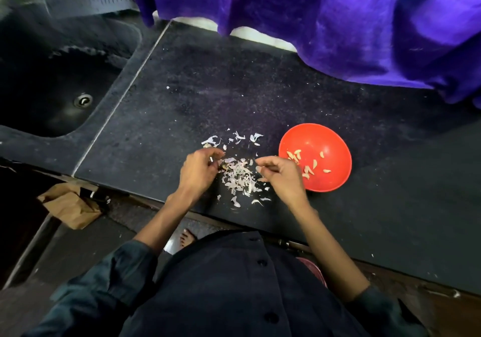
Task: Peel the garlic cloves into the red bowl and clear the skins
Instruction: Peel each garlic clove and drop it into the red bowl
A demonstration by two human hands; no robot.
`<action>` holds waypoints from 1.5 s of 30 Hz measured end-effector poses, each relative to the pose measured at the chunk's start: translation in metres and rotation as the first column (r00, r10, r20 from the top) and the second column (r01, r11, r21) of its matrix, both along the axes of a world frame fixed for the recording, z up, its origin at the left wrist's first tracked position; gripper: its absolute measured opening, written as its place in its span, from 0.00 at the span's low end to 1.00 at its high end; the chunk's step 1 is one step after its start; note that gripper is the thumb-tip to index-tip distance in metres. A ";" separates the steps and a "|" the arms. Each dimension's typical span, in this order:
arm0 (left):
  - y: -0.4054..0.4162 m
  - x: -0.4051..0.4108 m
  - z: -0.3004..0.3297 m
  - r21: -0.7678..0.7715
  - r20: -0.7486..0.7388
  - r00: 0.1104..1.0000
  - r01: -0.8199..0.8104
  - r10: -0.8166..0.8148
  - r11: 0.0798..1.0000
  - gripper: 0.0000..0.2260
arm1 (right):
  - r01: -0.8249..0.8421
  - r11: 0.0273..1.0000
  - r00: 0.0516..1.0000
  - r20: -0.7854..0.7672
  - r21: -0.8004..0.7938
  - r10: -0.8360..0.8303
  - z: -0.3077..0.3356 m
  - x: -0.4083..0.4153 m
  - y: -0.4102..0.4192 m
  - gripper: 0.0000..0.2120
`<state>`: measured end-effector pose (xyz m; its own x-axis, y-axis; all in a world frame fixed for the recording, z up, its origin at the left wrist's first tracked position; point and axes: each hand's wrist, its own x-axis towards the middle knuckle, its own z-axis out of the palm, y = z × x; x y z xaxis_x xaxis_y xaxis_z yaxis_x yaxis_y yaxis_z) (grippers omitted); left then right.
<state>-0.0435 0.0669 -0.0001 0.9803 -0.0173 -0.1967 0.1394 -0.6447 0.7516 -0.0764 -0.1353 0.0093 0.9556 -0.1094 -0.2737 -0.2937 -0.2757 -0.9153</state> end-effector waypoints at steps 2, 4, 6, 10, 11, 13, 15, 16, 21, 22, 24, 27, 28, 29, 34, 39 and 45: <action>0.003 0.000 -0.002 -0.008 -0.008 1.000 -0.011 0.011 1.000 0.09 | -0.073 0.987 0.997 0.009 -0.142 0.075 -0.006 0.007 0.009 0.11; 0.007 0.001 -0.003 0.001 -0.002 1.000 -0.014 0.014 1.000 0.10 | -0.140 0.947 0.988 0.027 -0.289 0.154 -0.006 0.015 0.017 0.13; 0.010 0.002 -0.005 0.000 -0.001 1.000 -0.023 0.023 1.000 0.11 | -0.190 0.895 0.975 0.031 -0.403 0.221 -0.006 0.023 0.024 0.14; 0.017 0.006 -0.009 -0.011 -0.006 1.000 -0.024 0.024 1.000 0.12 | -0.287 0.780 0.939 -0.001 -0.556 0.345 -0.011 0.034 0.038 0.16; 0.019 0.006 -0.009 -0.013 -0.003 1.000 -0.016 0.016 1.000 0.12 | -0.307 0.755 0.929 -0.011 -0.579 0.369 -0.012 0.036 0.043 0.16; 0.020 0.007 -0.010 -0.022 -0.003 1.000 -0.007 0.007 1.000 0.12 | -0.342 0.694 0.911 -0.041 -0.634 0.411 -0.014 0.040 0.052 0.17; 0.021 0.008 -0.011 -0.037 -0.006 1.000 -0.002 0.002 0.999 0.11 | -0.366 0.617 0.893 -0.076 -0.697 0.443 -0.016 0.043 0.058 0.17; 0.021 0.008 -0.012 -0.042 -0.007 1.000 0.002 -0.002 0.999 0.11 | -0.363 0.592 0.889 -0.078 -0.720 0.451 -0.017 0.044 0.060 0.16; 0.020 0.008 -0.012 -0.069 0.000 0.999 0.034 -0.034 0.997 0.11 | -0.323 0.612 0.898 -0.030 -0.722 0.440 -0.019 0.045 0.056 0.11; 0.020 0.008 -0.012 -0.081 -0.001 0.999 0.038 -0.038 0.996 0.10 | -0.313 0.635 0.904 -0.016 -0.706 0.428 -0.019 0.045 0.054 0.10; 0.019 0.008 -0.010 -0.103 -0.005 0.999 0.043 -0.044 0.994 0.10 | -0.259 0.711 0.923 0.048 -0.654 0.381 -0.018 0.045 0.049 0.08; 0.016 0.007 -0.007 -0.150 -0.028 0.998 0.042 -0.047 0.988 0.10 | -0.170 0.817 0.949 0.131 -0.551 0.285 -0.014 0.045 0.039 0.10; 0.014 0.007 -0.007 -0.166 -0.040 0.998 0.041 -0.049 0.985 0.10 | -0.148 0.842 0.955 0.146 -0.520 0.258 -0.013 0.045 0.036 0.11; 0.013 0.007 -0.006 -0.174 -0.047 0.998 0.043 -0.051 0.984 0.10 | -0.128 0.857 0.960 0.156 -0.498 0.234 -0.011 0.044 0.032 0.11; 0.005 0.007 -0.007 -0.175 -0.047 0.997 0.059 -0.068 0.983 0.11 | -0.051 0.932 0.982 0.152 -0.359 0.113 -0.015 0.039 0.021 0.17; 0.002 0.005 -0.008 -0.179 -0.043 0.997 0.057 -0.065 0.982 0.12 | -0.073 0.900 0.976 0.153 -0.429 0.152 -0.013 0.025 0.018 0.16; 0.002 0.003 -0.008 -0.165 -0.036 0.997 0.068 -0.075 0.984 0.12 | -0.181 0.787 0.977 -0.017 -0.589 0.213 -0.018 0.018 0.025 0.15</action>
